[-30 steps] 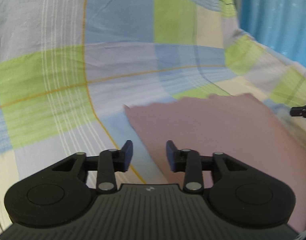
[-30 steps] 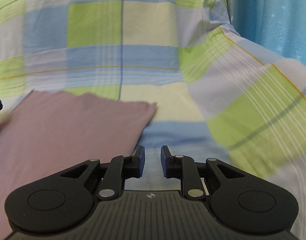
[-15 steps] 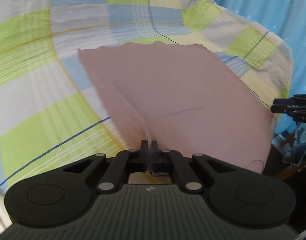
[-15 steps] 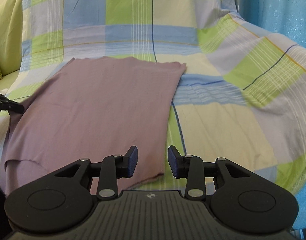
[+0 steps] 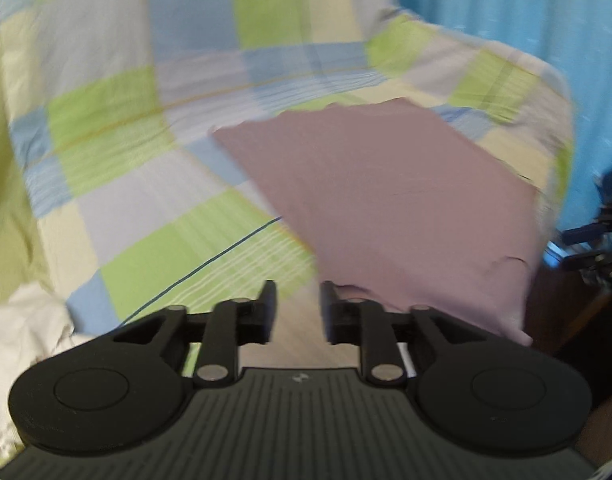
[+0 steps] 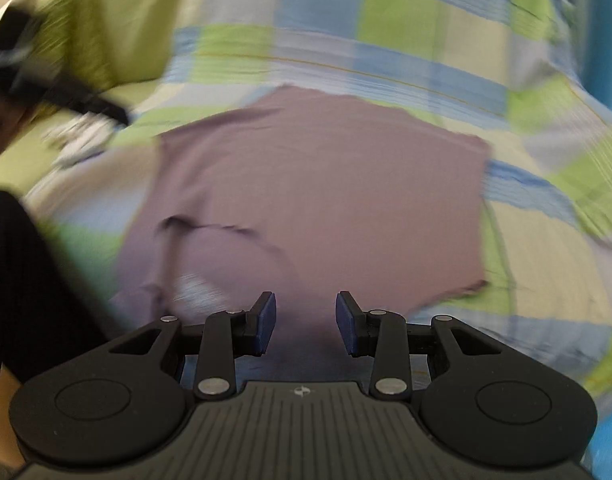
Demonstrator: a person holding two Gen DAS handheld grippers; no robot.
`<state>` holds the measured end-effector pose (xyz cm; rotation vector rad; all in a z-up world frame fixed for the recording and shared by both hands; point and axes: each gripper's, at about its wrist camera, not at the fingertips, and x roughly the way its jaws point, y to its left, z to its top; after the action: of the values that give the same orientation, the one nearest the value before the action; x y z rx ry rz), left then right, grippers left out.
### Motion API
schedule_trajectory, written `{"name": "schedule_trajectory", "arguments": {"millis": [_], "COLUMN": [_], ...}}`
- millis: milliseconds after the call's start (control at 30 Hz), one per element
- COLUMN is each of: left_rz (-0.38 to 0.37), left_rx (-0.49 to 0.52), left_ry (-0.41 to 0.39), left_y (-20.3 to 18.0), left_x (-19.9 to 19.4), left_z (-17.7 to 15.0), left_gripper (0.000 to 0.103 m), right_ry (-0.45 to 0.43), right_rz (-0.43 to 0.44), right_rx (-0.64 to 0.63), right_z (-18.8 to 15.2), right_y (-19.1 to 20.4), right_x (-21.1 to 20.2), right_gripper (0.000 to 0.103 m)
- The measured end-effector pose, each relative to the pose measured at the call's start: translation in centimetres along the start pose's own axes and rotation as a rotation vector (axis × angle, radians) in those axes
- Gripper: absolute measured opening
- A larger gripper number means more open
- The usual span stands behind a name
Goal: Fold clothes
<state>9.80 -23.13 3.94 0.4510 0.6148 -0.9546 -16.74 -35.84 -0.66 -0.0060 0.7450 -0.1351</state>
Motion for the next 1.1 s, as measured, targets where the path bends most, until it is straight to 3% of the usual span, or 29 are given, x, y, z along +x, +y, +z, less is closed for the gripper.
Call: {"name": "schedule_trajectory", "arguments": {"millis": [100, 167, 267, 400, 567, 667, 733, 800, 1000, 1067, 1100], "left_rz": [-0.041, -0.05, -0.059, -0.043, 0.081, 0.171, 0.201, 0.185, 0.087, 0.052, 0.037], "left_rx": [0.227, 0.443, 0.76, 1.121, 1.328, 1.442, 1.437, 1.325, 0.907, 0.8, 0.748], "left_ry": [-0.03, -0.033, -0.03, -0.051, -0.08, -0.126, -0.154, -0.15, -0.161, -0.15, -0.145], "left_y": [-4.5, -8.3, -13.4, -18.3, -19.9, -20.0, -20.0, -19.6, -17.3, -16.4, -15.9], "left_x": [-0.9, -0.8, -0.3, 1.0, 5.0, 6.8, 6.5, 5.1, -0.4, -1.6, -2.2], "left_z": [-1.1, -3.1, -7.0, -12.7, -16.8, -18.5, -18.3, -16.7, -10.5, -8.5, -7.3], "left_gripper": [0.039, 0.043, 0.043, 0.065, 0.066, 0.059, 0.024, 0.006, 0.004, 0.004, 0.004], "right_ry": [0.023, 0.033, 0.024, 0.012, 0.001, -0.004, -0.006, -0.007, 0.027, 0.057, 0.074], "right_rz": [0.034, 0.03, 0.019, -0.011, -0.048, -0.068, -0.083, -0.097, -0.108, -0.109, -0.11], "right_rx": [-0.115, -0.163, -0.116, -0.074, -0.02, 0.016, 0.022, 0.016, -0.034, -0.091, -0.123], "right_z": [0.2, 0.3, 0.7, 0.7, 0.4, 0.2, 0.1, 0.0, -0.5, -0.8, -0.9], "right_y": [3.7, 5.3, 5.4, 4.3, 2.8, 2.1, 1.8, 1.7, 2.4, 3.1, 3.4], "right_x": [0.6, 0.9, 0.9, 0.0, -1.1, -1.7, -2.0, -2.4, -1.8, -1.2, -0.8], "right_gripper": [0.042, 0.042, 0.044, 0.046, 0.047, 0.049, 0.049, 0.051, 0.053, 0.066, 0.067]}}
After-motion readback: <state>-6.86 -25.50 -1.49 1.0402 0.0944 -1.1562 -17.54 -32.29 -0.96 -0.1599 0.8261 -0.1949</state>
